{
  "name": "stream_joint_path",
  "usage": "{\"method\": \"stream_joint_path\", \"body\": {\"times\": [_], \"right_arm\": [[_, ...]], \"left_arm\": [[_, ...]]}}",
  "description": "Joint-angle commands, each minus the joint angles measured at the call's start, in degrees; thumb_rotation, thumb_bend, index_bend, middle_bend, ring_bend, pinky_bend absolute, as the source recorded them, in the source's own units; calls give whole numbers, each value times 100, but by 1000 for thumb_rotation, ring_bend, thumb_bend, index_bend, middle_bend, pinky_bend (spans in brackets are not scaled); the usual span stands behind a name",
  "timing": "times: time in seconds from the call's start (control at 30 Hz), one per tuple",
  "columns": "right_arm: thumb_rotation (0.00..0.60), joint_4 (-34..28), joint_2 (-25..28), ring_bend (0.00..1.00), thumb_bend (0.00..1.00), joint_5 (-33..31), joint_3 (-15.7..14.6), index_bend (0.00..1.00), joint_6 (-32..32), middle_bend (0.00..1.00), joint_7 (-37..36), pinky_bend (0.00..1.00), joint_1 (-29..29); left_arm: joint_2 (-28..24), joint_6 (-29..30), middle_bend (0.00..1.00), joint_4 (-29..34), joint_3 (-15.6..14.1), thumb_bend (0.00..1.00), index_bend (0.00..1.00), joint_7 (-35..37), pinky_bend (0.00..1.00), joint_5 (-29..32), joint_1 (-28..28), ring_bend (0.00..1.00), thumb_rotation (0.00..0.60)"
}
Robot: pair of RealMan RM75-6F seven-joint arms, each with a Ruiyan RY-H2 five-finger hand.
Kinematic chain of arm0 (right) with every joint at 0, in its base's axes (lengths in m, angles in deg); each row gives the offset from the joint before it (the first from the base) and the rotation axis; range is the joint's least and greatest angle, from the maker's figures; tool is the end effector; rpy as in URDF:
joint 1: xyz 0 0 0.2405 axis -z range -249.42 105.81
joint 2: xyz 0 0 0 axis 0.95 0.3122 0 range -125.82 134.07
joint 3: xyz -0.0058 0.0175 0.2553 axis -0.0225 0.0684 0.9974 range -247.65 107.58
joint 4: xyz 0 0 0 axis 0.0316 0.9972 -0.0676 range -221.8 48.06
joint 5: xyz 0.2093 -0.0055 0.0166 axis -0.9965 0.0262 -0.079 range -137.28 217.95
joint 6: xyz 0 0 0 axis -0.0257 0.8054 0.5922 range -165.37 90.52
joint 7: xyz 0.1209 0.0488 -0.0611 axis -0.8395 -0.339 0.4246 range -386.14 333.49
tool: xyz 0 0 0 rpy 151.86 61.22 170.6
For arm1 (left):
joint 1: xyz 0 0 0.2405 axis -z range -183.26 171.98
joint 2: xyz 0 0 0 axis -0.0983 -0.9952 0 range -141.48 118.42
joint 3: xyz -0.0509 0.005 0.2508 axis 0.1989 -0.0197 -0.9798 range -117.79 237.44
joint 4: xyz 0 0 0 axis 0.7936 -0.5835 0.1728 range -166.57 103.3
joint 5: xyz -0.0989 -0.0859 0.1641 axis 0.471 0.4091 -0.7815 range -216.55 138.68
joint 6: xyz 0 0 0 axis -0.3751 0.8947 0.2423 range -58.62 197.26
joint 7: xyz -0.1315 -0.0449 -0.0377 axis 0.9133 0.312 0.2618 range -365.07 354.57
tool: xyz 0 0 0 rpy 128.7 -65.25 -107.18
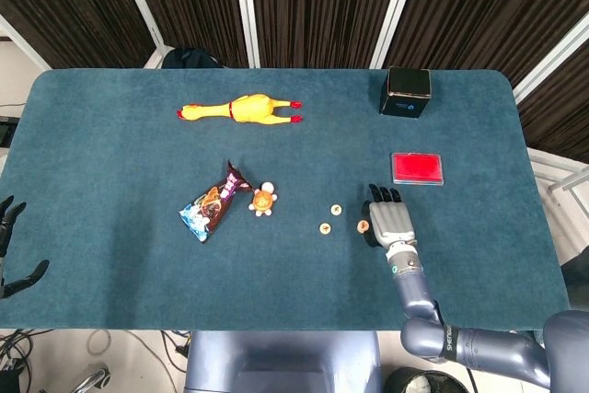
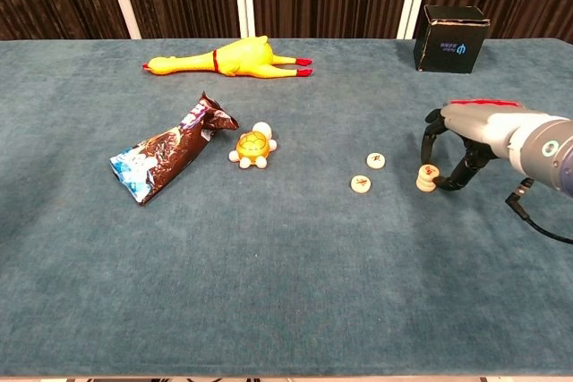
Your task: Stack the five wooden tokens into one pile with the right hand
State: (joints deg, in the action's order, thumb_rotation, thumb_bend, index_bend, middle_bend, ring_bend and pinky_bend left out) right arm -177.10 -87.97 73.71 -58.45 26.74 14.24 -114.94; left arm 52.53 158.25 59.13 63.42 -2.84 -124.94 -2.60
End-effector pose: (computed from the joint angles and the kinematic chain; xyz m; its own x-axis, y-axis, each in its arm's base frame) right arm -0.1727 -0.3328 -0.0260 0.4272 -0.3849 0.8181 -0.8923 -0.0333 0.4503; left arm -0.3168 0.1737 0.1727 0.3823 -0.0674 0.9216 0.9240 0.0177 -0.3821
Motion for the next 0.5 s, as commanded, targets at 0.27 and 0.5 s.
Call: {"method": "stream_joint_path", "body": {"times": [0.27,0.5], "right_arm": [[600,-611,223,0,428,-234,59,259,244,10,451,0,-161],[600,-574,29,0,428,-597,283,251,468,6,883,0,-491]], "left_arm": [[13,4,0,28,-16,206,112,-45,5,-34,3,0,600],[-6,-2,0,36,-5,206,112,25,5,-4,-2,0,600]]}}
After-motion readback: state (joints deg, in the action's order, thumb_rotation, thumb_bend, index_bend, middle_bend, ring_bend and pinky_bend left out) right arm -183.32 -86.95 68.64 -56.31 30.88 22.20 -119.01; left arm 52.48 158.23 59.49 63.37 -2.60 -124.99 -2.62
